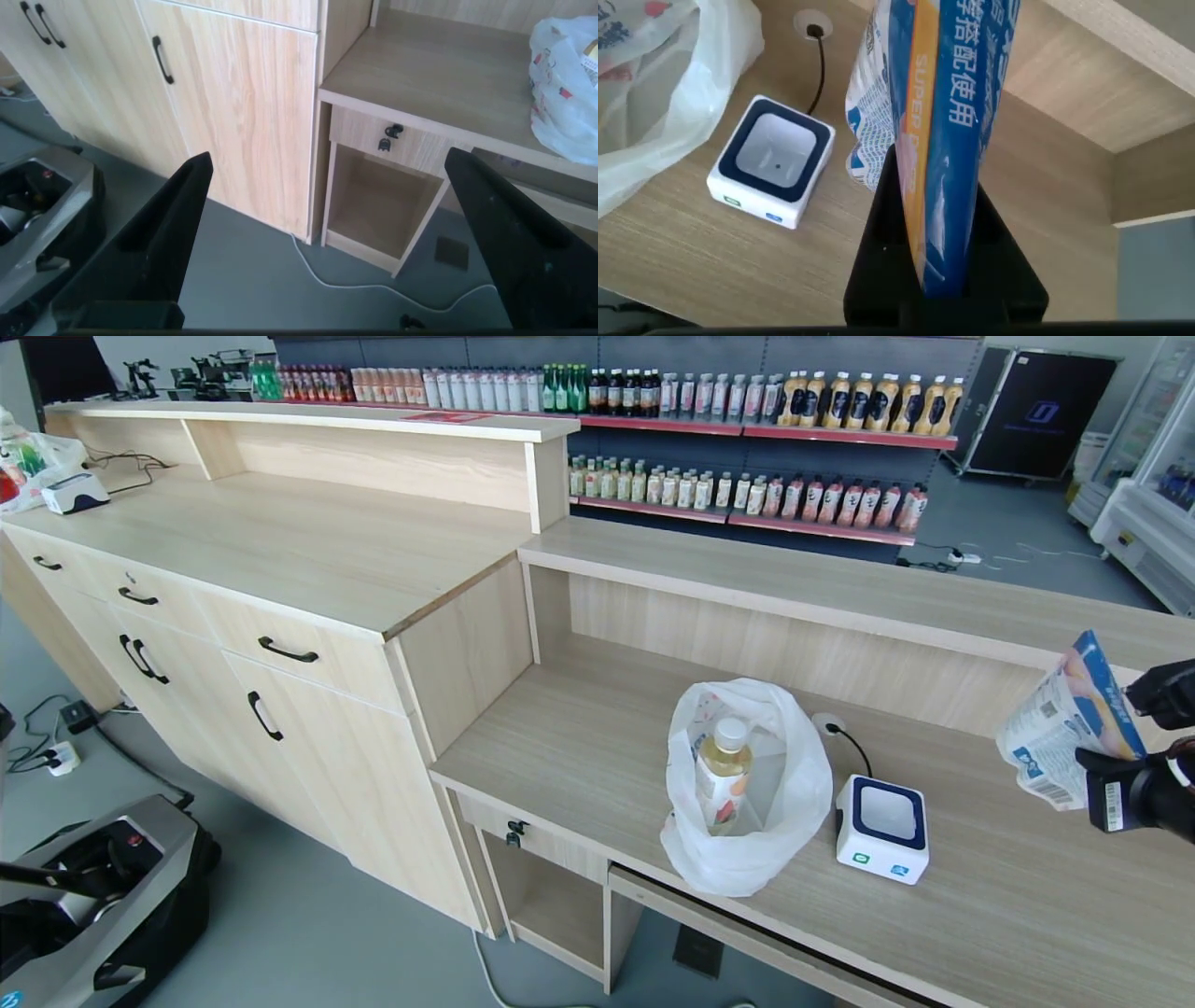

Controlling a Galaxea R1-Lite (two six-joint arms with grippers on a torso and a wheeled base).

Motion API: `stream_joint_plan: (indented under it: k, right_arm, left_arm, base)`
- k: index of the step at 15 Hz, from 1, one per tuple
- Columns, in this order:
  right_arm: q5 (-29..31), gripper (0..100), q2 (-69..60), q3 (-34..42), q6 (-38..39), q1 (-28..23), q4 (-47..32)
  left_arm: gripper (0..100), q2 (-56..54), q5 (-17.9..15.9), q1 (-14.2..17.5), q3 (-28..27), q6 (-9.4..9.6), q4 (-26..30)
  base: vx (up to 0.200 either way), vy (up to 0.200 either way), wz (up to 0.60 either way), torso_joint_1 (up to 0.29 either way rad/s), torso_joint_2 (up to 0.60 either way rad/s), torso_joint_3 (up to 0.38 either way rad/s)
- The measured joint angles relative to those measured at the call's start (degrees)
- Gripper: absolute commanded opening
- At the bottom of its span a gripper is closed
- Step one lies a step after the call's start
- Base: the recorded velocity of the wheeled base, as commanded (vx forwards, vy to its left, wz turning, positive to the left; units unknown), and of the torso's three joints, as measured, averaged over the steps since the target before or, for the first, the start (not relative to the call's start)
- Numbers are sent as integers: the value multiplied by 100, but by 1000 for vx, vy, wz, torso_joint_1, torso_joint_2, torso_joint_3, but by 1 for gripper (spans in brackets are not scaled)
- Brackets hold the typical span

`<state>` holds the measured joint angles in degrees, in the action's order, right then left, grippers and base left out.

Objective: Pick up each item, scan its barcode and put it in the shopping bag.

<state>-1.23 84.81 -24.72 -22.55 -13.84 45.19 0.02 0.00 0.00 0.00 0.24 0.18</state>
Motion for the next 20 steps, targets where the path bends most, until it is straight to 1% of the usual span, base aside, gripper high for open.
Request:
stream_joint_plan:
  k: [1,6,9,15,17,20]
  right_arm:
    - [107,0,-127,22,0,166,35]
    - [150,0,-163,30,6,739,166]
    - [134,0,311,-2,72,976,222]
    - [113,0,1582,-226,474,1109,567]
    - [102,0,1905,-319,694,1241,645]
    - [91,0,2434,-449,914,1498,1207]
  left_arm:
    - [100,0,0,0,0,0,-2]
    - [100,0,0,-2,0,2,-2]
    - [100,0,0,0,0,2,0]
    - [100,0,0,-2,0,2,0]
    - [100,0,0,0,0,0,0]
    - [100,0,0,0,0,0,0]
  base:
    - [0,0,0,0,0,0]
    - [0,0,600,0,0,3]
    - [0,0,0,0,0,0]
    - [0,0,0,0,0,0]
    - [0,0,0,0,0,0]
    - [0,0,0,0,0,0]
